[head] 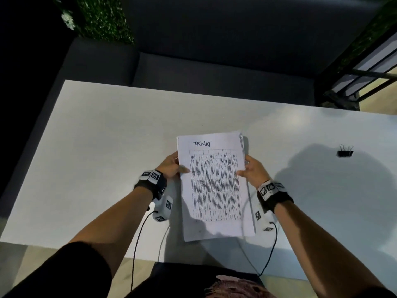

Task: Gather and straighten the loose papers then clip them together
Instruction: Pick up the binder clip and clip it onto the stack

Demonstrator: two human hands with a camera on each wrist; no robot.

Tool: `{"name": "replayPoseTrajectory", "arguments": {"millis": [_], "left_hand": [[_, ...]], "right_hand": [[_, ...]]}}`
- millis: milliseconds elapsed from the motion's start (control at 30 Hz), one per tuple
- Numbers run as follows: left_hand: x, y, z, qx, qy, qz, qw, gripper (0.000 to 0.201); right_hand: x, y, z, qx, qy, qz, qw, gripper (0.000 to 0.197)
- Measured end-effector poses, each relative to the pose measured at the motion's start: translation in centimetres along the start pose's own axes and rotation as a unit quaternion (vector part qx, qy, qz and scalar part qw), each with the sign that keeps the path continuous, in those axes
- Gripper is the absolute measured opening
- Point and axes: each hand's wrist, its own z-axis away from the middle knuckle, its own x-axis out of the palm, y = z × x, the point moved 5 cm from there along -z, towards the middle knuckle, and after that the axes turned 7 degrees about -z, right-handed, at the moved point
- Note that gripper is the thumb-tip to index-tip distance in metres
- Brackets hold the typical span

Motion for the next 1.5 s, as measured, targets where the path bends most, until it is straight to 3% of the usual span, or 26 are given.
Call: {"name": "replayPoseTrajectory", "arguments": {"millis": [100, 167, 267, 333, 433, 467, 567, 633, 700, 833, 967, 1067, 1167, 1267, 1333, 1433, 1500], "left_hand": [[-0.9, 0.5, -1.5, -0.013, 0.028, 0.053, 0.998, 0.059], [-1.4, 2.8, -2.5, 0.004, 0.046, 0.044, 0.998, 0.046], [-0.6, 6.3, -3.6, 0.023, 0.017, -0.040, 0.999, 0.034], [-0.1, 6.9, -4.3, 0.019, 0.000, -0.113, 0.993, 0.033], [0.1, 6.8, -5.0, 0.013, 0.010, -0.169, 0.985, 0.044], [0.2, 6.6, -5.3, 0.012, 0.011, -0.181, 0.983, 0.045], [0.4, 6.6, -5.7, 0.001, 0.014, -0.189, 0.982, 0.048], [0.5, 6.7, -5.8, -0.009, 0.021, -0.173, 0.985, 0.048], [0.8, 6.8, -5.9, -0.016, 0.023, -0.164, 0.986, 0.049], [1.0, 6.7, -6.1, -0.010, 0.028, -0.154, 0.988, 0.051], [0.9, 6.1, -6.5, -0.033, 0.027, -0.123, 0.992, 0.037], [0.9, 5.7, -7.0, -0.034, 0.017, -0.067, 0.997, 0.062], [1.2, 5.8, -6.9, -0.035, 0.027, -0.077, 0.996, 0.045], [0.9, 5.9, -6.9, -0.030, 0.046, -0.121, 0.991, 0.053], [0.6, 5.8, -7.0, -0.028, 0.050, -0.150, 0.987, 0.052], [0.8, 6.3, -6.6, -0.014, 0.047, -0.166, 0.985, 0.048], [0.8, 6.6, -6.3, -0.008, 0.047, -0.198, 0.979, 0.049]], "right_hand": [[-0.6, 1.0, -0.2, -0.005, 0.012, -0.012, 1.000, 0.060], [-0.8, 1.2, -0.4, -0.015, 0.020, -0.017, 1.000, 0.056], [-1.5, 1.7, -0.9, -0.019, -0.005, 0.000, 1.000, 0.055], [-3.6, 2.0, -1.3, -0.054, -0.022, 0.043, 0.997, 0.044], [-9.7, 1.1, -1.5, -0.154, 0.082, 0.171, 0.970, 0.007], [-13.0, 1.1, -1.5, -0.155, 0.156, 0.195, 0.956, 0.013], [-22.6, 0.9, -0.1, -0.087, 0.324, 0.259, 0.906, 0.018], [-27.5, 1.2, 0.2, -0.010, 0.353, 0.324, 0.878, 0.031], [-30.9, 1.8, -0.4, 0.048, 0.330, 0.394, 0.856, 0.041], [-33.7, 3.9, -3.0, 0.109, 0.224, 0.454, 0.856, 0.047], [-33.6, 4.5, -4.7, 0.097, 0.160, 0.500, 0.846, 0.039], [-33.3, 4.3, -5.2, 0.092, 0.135, 0.521, 0.838, 0.031], [-32.4, 3.8, -5.2, 0.088, 0.105, 0.528, 0.838, 0.016], [-30.7, 2.8, -5.3, 0.053, 0.092, 0.532, 0.840, 0.011], [-28.8, 1.3, -5.6, 0.007, 0.094, 0.496, 0.863, 0.009], [-24.1, -1.2, -6.2, -0.037, 0.060, 0.367, 0.928, 0.018], [-20.4, -3.2, -6.5, -0.060, 0.041, 0.270, 0.960, 0.009]]}}
